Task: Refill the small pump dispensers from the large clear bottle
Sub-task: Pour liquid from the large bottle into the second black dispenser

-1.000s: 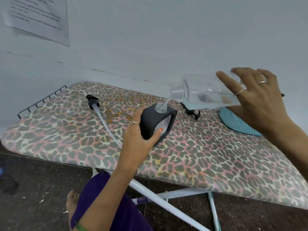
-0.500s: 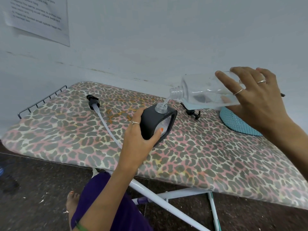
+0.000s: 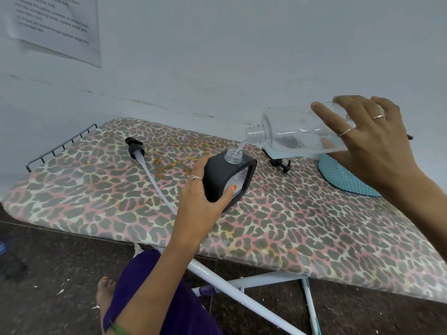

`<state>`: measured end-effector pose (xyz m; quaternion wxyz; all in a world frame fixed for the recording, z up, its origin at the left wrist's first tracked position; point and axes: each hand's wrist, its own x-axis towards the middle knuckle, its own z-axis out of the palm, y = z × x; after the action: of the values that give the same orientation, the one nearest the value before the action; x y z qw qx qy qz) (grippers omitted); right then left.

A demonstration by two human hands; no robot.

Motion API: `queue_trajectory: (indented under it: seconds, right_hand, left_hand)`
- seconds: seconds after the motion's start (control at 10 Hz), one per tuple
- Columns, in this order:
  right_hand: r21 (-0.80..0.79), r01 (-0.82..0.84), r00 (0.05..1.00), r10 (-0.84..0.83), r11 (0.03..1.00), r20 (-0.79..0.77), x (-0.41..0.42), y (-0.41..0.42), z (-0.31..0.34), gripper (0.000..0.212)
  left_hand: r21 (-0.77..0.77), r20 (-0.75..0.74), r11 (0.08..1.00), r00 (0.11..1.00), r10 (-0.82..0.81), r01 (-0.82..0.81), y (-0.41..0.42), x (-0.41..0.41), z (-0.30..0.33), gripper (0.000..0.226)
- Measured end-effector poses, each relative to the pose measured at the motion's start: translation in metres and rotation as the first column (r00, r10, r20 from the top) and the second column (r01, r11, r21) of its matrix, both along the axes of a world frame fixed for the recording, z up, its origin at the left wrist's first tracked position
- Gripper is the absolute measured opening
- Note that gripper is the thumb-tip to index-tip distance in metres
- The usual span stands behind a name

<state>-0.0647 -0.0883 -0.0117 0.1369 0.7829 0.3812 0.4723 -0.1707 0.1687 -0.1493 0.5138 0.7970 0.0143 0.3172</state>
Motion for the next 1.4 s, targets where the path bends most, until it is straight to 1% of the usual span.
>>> queue_trajectory:
  seconds: [0.8, 1.4]
  right_hand:
    - [-0.007, -0.003, 1.000, 0.003, 1.000, 0.003, 0.0012, 0.0015, 0.0017, 0.068]
    - [-0.027, -0.012, 1.000, 0.013, 1.000, 0.018, 0.0024, 0.0047, 0.0030, 0.070]
  left_hand:
    - [0.011, -0.008, 1.000, 1.000, -0.001, 0.001, 0.0008, 0.0002, 0.0000, 0.065]
    - [0.009, -0.002, 1.000, 1.000, -0.006, 0.006, 0.0005, -0.0005, 0.0018, 0.065]
